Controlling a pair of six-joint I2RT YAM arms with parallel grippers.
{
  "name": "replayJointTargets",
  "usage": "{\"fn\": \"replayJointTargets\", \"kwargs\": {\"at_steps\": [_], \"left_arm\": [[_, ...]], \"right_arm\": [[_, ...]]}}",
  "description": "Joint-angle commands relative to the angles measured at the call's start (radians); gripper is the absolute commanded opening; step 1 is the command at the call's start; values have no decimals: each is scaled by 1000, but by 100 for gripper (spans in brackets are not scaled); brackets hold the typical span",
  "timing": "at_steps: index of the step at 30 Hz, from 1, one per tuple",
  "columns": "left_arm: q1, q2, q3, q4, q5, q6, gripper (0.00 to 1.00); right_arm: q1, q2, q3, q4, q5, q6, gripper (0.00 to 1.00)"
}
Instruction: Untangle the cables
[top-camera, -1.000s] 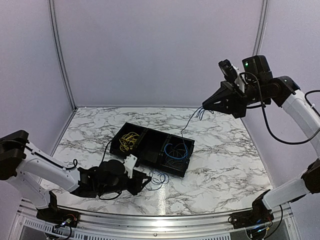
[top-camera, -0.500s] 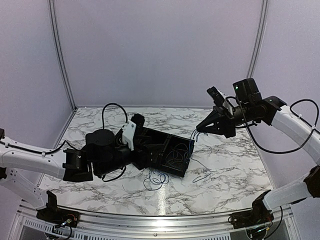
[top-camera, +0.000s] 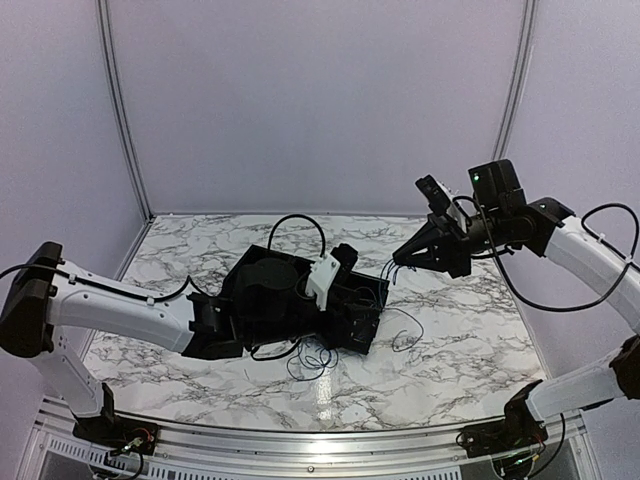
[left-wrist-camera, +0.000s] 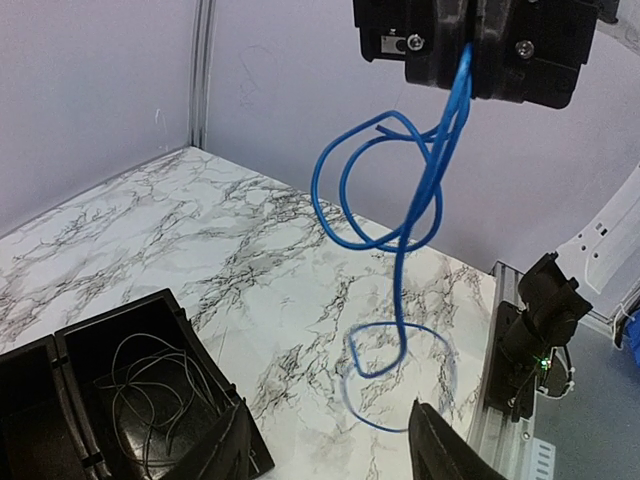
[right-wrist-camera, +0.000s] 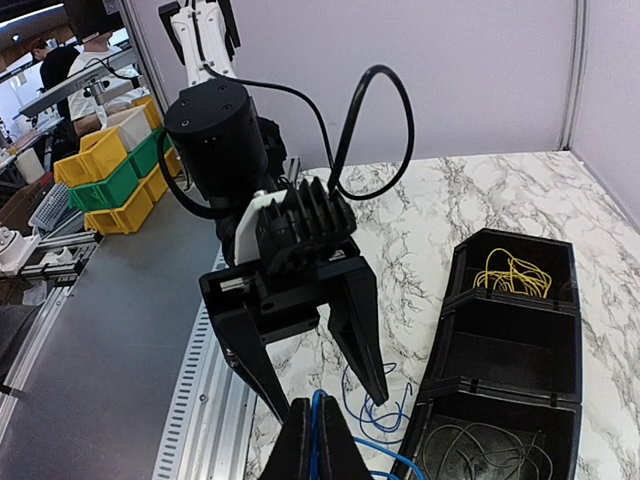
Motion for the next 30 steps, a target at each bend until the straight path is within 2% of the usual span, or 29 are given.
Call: {"fn": "replayJointTargets", "kwargs": {"at_steps": [1,4,7,9,11,14,15,17,19,22,30], "left_arm": [[-3,52,68,43,7,51,55],[-1,78,100,58,7,70,51],[4,90,116,69,7,78,42],[8,94,116,76,9,78,31],[9,94,109,82,9,71,16],[10,81,83,108,5,52,1],[11,74,73,122,0,41,0],[11,58,55,141,-15,21,0],[11,41,44,148,-31,1,0],[11,20,35,150,-43,-18,0],[18,-16,15,152,-56,-41,0]], "right_arm": [[-3,-19,-1,25,2,14,4],[-3,-15,-1,25,4,13,4],[-3,-16,-4,24,7,14,5],[-3,-19,-7,25,11,15,5],[-3,-21,-10,28,19,18,5],[-4,-27,-17,35,47,28,6],[-4,-28,-17,35,58,31,9],[-14,-32,-9,38,84,39,33],[-42,-42,1,47,107,47,46],[-91,-57,-11,60,106,51,50],[-94,-118,-117,17,187,-65,47]]}}
